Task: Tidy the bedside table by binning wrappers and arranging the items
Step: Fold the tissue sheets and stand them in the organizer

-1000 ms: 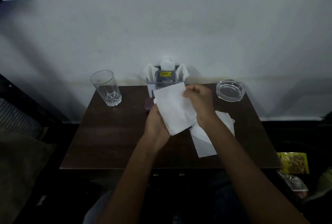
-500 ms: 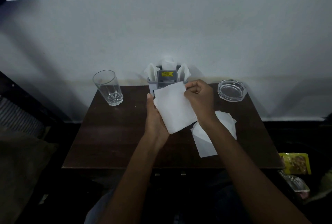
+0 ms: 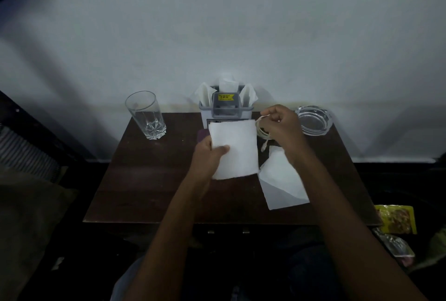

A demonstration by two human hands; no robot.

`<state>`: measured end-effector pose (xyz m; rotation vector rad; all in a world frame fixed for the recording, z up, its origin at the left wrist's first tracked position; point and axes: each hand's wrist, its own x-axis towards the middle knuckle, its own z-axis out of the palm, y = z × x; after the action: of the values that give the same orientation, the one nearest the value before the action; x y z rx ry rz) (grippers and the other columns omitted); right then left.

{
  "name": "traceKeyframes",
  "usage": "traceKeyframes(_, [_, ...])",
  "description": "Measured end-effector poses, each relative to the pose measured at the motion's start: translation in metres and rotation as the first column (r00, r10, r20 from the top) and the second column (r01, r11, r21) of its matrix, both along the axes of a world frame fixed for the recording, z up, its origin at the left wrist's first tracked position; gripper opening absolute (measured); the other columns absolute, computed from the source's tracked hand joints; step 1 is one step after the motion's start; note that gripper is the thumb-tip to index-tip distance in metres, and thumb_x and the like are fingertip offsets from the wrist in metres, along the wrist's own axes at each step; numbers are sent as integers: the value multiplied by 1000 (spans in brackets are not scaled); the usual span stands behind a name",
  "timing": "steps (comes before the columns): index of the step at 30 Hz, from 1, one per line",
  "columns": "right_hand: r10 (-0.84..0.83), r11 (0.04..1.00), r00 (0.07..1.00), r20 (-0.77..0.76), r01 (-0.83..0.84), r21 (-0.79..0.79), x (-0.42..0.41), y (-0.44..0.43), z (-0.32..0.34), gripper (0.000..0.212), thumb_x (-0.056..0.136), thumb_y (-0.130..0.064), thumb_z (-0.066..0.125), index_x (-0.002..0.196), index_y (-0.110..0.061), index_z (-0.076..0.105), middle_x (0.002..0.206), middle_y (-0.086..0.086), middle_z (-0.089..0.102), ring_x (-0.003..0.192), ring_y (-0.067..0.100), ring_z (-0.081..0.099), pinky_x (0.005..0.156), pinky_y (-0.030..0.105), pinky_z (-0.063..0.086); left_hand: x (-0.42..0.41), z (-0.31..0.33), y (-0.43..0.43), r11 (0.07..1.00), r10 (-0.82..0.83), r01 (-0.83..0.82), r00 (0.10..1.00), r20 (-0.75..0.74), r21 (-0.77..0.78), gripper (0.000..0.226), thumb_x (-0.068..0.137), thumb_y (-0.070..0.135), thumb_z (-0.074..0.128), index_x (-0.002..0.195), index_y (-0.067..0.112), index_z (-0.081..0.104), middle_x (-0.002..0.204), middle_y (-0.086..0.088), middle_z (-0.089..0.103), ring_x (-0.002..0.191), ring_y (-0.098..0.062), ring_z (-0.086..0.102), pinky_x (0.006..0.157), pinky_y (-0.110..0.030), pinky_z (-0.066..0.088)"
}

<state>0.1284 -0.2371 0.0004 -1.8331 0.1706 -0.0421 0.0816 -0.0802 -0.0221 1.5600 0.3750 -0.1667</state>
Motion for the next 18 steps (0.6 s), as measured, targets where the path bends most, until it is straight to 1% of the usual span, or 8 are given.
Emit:
traceKeyframes(2, [193, 980, 979, -70, -189, 58, -1, -13, 5, 31, 79, -3, 65, 106, -16, 57, 91, 4, 63, 80, 12, 57, 66, 18, 47, -1, 1, 8, 970, -190, 179, 980, 54, 165, 32, 89, 3, 54, 120, 12, 54, 117, -9, 62, 97, -21, 61, 82, -33, 52])
traceKeyframes(4, [432, 902, 890, -150, -428, 59, -4, -21, 3, 54, 77, -3, 69, 124, -22, 49, 111, 5, 64, 99, 15, 61, 83, 24, 48, -5, 0, 13, 918, -370, 361, 928, 29, 166, 34, 87, -1, 55, 117, 16, 55, 109, -5, 64, 87, -13, 61, 75, -26, 52])
traceKeyframes(7, [630, 761, 719, -294, -647, 50, -8, -16, -5, 80, 74, 3, 71, 139, -27, 35, 116, 11, 64, 107, 24, 62, 89, 35, 50, -6, -4, 15, 832, -537, 534, 843, -26, 150, 42, 84, -6, 56, 115, 23, 54, 108, 1, 63, 94, -14, 61, 85, -31, 50])
traceKeyframes(9, [666, 707, 654, -360, -707, 23, -10, -10, -8, 79, 73, 6, 71, 137, -25, 37, 112, 19, 65, 105, 31, 63, 91, 42, 50, -6, -7, 15, 795, -590, 589, 807, -43, 147, 46, 83, -6, 57, 116, 24, 49, 116, -5, 60, 105, -22, 59, 92, -38, 48])
traceKeyframes(11, [684, 674, 624, -377, -739, -2, -10, -6, -8, 71, 73, 9, 68, 132, -23, 43, 111, 22, 65, 100, 30, 64, 88, 40, 51, -5, -10, 16, 784, -602, 602, 797, -51, 151, 45, 83, -4, 59, 115, 24, 47, 119, -6, 57, 109, -24, 57, 95, -41, 47])
traceKeyframes(13, [691, 668, 622, -368, -744, -6, -10, -5, -8, 64, 73, 11, 67, 126, -20, 49, 110, 22, 66, 96, 27, 64, 83, 36, 52, -3, -12, 17, 810, -566, 569, 822, -67, 141, 38, 83, -1, 61, 107, 25, 48, 114, -4, 57, 105, -22, 57, 92, -41, 46])
traceKeyframes(15, [674, 701, 655, -341, -713, 14, -7, -6, -9, 60, 72, 13, 67, 122, -17, 53, 106, 22, 66, 91, 26, 65, 80, 35, 53, -1, -13, 19, 852, -500, 507, 862, -81, 133, 31, 82, 3, 62, 101, 24, 50, 110, -4, 58, 100, -22, 57, 89, -41, 47])
traceKeyframes(18, [598, 794, 755, -269, -604, 73, -4, -11, -8, 54, 71, 14, 66, 118, -12, 56, 101, 14, 67, 90, 23, 64, 76, 36, 52, 2, -11, 23, 940, -341, 342, 940, -27, 14, 28, 80, 9, 66, 103, 20, 54, 103, -4, 60, 87, -20, 60, 71, -36, 50])
